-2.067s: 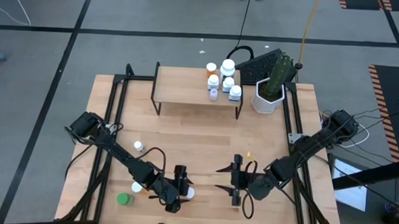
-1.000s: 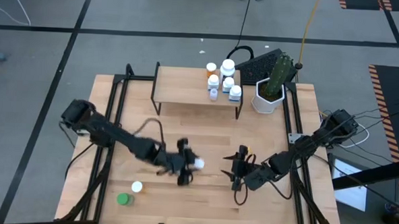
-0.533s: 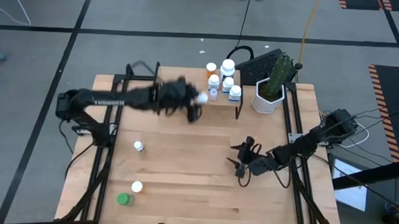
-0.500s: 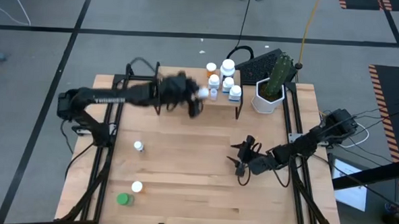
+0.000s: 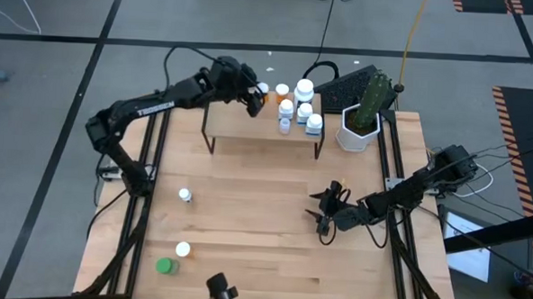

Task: Pick and place medicine bottles onto shelf by color
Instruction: Put the right orange pill bottle on the shelf

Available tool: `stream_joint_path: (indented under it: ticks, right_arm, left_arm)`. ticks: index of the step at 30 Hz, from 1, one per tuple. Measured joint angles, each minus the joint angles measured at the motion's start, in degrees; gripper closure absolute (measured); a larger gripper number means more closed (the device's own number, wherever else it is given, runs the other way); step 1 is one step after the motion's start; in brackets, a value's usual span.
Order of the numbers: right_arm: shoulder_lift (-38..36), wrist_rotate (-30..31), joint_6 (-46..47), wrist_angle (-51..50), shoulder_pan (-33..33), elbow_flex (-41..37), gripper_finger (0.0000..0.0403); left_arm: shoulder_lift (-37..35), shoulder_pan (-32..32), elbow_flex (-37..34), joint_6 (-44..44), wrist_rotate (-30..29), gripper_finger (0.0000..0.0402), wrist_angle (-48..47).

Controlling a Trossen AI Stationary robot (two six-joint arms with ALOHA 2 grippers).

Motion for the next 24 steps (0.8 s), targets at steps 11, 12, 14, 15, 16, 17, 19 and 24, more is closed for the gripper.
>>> stream_joint_path:
  ticks: [11, 12, 14, 15, 16, 17, 19, 24]
  right_arm:
    - [0.0, -1.55, -0.05, 0.72, 0.05, 0.0, 0.0161]
    - [0.0, -1.55, -0.04, 0.76, 0.05, 0.0, 0.0161]
    - [0.0, -1.55, -0.05, 0.79, 0.05, 0.0, 0.0161]
    - [0.0, -1.55, -0.05, 0.79, 0.05, 0.0, 0.0161]
    - [0.0, -1.55, -0.05, 0.79, 0.05, 0.0, 0.0161]
    - [0.0, -1.55, -0.03, 0.81, 0.05, 0.0, 0.0161]
    - [0.0, -1.6, -0.03, 0.81, 0.05, 0.02, 0.0161]
    - [0.0, -2.98, 0.57, 0.8, 0.05, 0.01, 0.0161]
  left_arm:
    - [6.71, 0.46, 0.04, -0.09, -0.34, 0.0178, 4.65]
    - [6.72, 0.47, 0.04, -0.25, -0.52, 0.0178, 4.63]
    - [6.72, 0.46, 0.04, -0.55, -0.69, 0.0177, 4.64]
    - [6.72, 0.46, 0.04, -0.83, -0.72, 0.0175, 4.68]
    - [6.72, 0.46, 0.04, -1.28, -0.72, 0.0171, 4.67]
    - [6.72, 0.44, 0.04, -1.48, -0.72, 0.0165, 4.65]
    - [6.75, 0.22, 0.0, -0.57, -0.72, 0.0148, 3.8]
    - [6.51, -0.51, -0.04, -0.29, -2.09, 0.0095, 4.65]
